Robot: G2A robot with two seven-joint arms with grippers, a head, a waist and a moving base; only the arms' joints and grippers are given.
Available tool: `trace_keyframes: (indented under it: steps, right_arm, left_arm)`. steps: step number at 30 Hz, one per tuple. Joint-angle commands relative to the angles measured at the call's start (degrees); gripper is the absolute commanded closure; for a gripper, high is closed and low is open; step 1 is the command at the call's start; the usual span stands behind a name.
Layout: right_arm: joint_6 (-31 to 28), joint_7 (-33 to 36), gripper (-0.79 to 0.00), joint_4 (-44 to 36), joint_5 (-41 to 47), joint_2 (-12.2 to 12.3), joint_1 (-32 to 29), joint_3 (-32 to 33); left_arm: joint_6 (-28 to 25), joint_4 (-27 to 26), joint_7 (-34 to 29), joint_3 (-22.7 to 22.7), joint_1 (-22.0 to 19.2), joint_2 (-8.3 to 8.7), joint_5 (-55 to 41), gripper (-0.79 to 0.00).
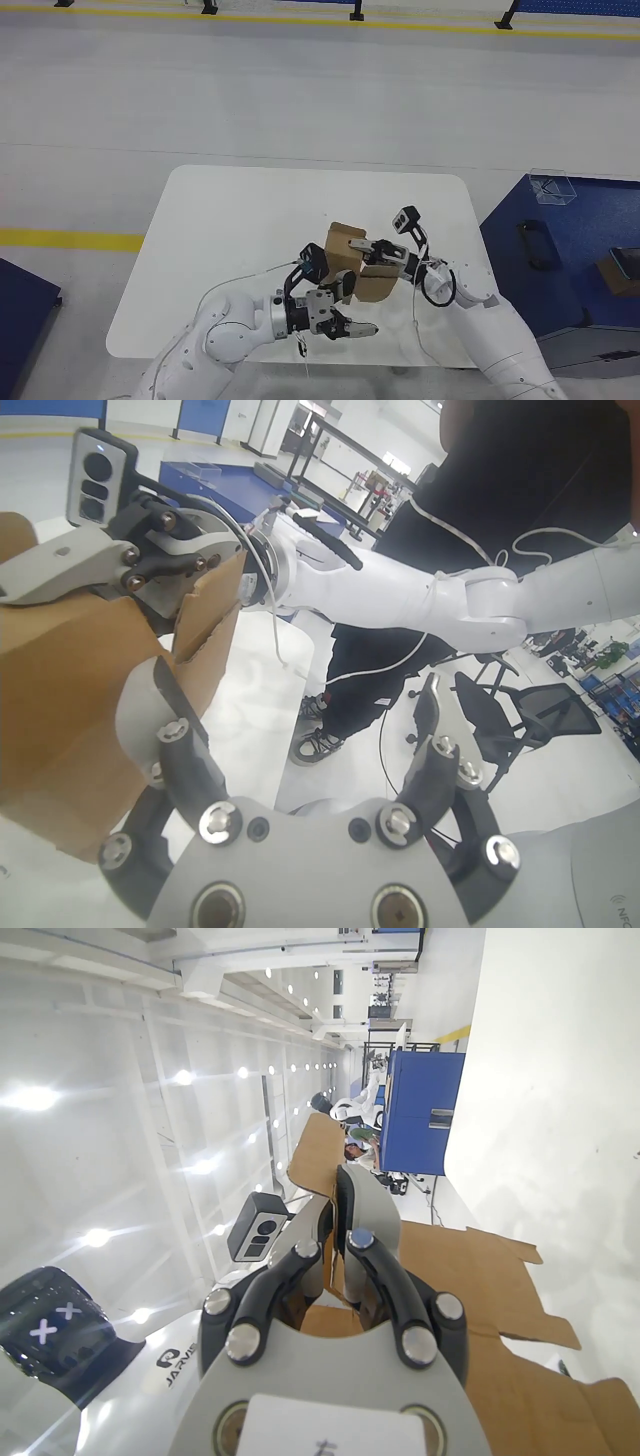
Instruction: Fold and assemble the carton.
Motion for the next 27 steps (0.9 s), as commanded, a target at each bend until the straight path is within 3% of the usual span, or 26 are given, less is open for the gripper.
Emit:
trace_keyframes:
  steps: [1, 6, 12, 16, 21, 27]
  right_arm:
    - [2.9, -0.6, 0.000, 1.0, 5.3, -0.3, 0.3, 0.6]
    - [18.6, 2.4, 0.000, 8.2, 19.5, -1.1, 3.8, 0.9]
    - [34.0, 4.3, 0.000, 18.5, 31.1, -2.9, 10.0, -1.2]
    - [43.2, 5.1, 0.000, 24.3, 37.6, -4.4, 12.8, -3.1]
    - [52.6, 3.9, 0.000, 29.3, 44.6, -6.2, 14.6, -4.9]
    - [55.9, 2.9, 0.000, 31.5, 46.7, -7.6, 15.4, -6.8]
  left_arm:
    - [-0.3, -1.5, 2.4, -1.8, 1.3, 0.37, 3.5, -0.785]
    - [-3.5, -6.4, 9.1, -6.3, 6.0, 1.41, 11.8, -0.785]
    - [-0.6, -11.6, 21.4, -10.2, 10.6, 1.93, 28.8, -0.785]
    - [6.5, -13.8, 34.5, -11.1, 13.2, 1.92, 43.7, -0.785]
    - [16.5, -13.5, 43.6, -9.8, 14.6, 1.76, 58.6, -0.785]
    - [25.0, -11.7, 44.2, -6.1, 13.2, 1.05, 68.9, -0.785]
